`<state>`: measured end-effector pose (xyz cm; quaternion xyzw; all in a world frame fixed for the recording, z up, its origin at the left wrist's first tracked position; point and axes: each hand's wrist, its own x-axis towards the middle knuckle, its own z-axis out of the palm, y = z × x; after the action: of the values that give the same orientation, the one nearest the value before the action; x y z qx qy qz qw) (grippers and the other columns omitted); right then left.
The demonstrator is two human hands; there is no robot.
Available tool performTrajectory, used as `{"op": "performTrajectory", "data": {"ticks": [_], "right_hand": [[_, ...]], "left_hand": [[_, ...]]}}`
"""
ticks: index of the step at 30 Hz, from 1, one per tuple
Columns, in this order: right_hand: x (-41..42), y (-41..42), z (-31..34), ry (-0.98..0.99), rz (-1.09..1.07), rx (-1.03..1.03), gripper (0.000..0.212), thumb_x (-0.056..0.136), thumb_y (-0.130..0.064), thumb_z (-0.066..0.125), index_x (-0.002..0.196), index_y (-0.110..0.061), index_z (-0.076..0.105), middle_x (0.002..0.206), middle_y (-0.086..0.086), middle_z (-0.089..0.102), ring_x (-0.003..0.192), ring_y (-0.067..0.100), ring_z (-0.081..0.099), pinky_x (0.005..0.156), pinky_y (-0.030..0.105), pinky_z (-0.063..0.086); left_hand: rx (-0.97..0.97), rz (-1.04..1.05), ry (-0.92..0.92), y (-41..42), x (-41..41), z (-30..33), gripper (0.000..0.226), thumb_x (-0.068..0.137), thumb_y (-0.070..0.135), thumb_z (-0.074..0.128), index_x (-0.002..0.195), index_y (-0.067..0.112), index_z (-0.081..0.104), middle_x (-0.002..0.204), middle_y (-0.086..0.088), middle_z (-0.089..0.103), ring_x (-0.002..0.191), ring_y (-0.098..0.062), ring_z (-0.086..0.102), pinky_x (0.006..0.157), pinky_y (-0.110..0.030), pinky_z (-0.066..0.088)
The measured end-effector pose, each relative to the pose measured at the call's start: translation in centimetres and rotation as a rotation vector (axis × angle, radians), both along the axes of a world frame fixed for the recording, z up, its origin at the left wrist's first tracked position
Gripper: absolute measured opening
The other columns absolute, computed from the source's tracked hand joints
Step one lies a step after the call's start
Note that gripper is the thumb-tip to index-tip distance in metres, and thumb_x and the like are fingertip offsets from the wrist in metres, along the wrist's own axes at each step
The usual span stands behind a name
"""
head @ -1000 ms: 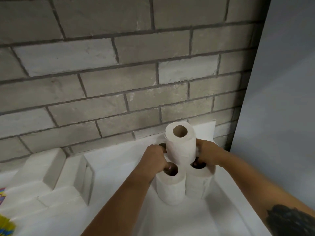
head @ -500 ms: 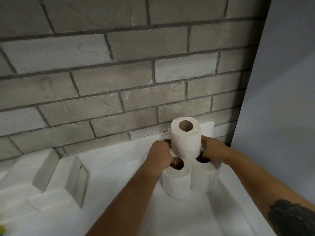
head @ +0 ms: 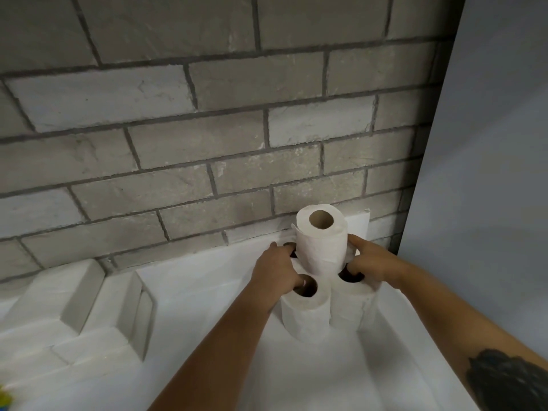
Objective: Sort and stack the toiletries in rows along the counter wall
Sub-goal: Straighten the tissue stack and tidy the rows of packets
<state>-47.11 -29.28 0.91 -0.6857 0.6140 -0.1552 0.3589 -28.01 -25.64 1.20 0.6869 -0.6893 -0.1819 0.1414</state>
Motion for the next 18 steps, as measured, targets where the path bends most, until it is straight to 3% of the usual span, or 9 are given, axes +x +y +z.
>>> {"op": "performTrajectory", "data": {"ticks": [5, 11, 15, 18], "right_hand": [[-0.4, 0.3, 0.3, -0.041, -0.169, -0.045, 0.069, 0.086, -0.007, 0.056, 0.145, -0.030, 0.027, 0.140, 0.011, 0.044, 0.122, 0.030, 0.046, 0.096, 0.037, 0.042], [-1.1, 3.2, 2.1, -0.186, -0.320, -0.245, 0.056, 0.090, -0.009, 0.050, 0.143, -0.019, 0.034, 0.143, 0.011, 0.042, 0.126, 0.031, 0.044, 0.102, 0.039, 0.036], [-0.4, 6.6, 3.6, -0.361, -0.429, -0.478, 0.039, 0.088, -0.011, 0.052, 0.126, -0.017, 0.049, 0.126, 0.007, 0.058, 0.111, 0.024, 0.055, 0.095, 0.049, 0.045], [1.5, 9.4, 4.9, -0.428, -0.473, -0.595, 0.028, 0.087, -0.011, 0.052, 0.113, -0.020, 0.055, 0.104, 0.000, 0.065, 0.092, 0.020, 0.058, 0.080, 0.036, 0.046]], "left_hand": [[0.045, 0.034, 0.212, 1.4, 0.4, 1.5, 0.060, 0.069, 0.029, 0.072, 0.125, 0.029, 0.050, 0.121, 0.002, 0.055, 0.110, -0.020, 0.054, 0.090, -0.031, 0.048], [-0.062, 0.153, 0.441, 5.0, 1.3, 3.3, 0.066, 0.083, 0.025, 0.059, 0.143, 0.025, 0.035, 0.146, 0.002, 0.042, 0.130, -0.019, 0.044, 0.104, -0.029, 0.038], [-0.198, 0.235, 0.538, 8.0, 2.9, 3.9, 0.052, 0.088, 0.023, 0.056, 0.139, 0.024, 0.042, 0.142, 0.004, 0.047, 0.127, -0.017, 0.047, 0.098, -0.025, 0.038], [-0.270, 0.287, 0.614, 10.8, 5.0, 3.9, 0.045, 0.089, 0.022, 0.056, 0.133, 0.022, 0.048, 0.136, 0.006, 0.052, 0.122, -0.013, 0.051, 0.096, -0.022, 0.039]]}}
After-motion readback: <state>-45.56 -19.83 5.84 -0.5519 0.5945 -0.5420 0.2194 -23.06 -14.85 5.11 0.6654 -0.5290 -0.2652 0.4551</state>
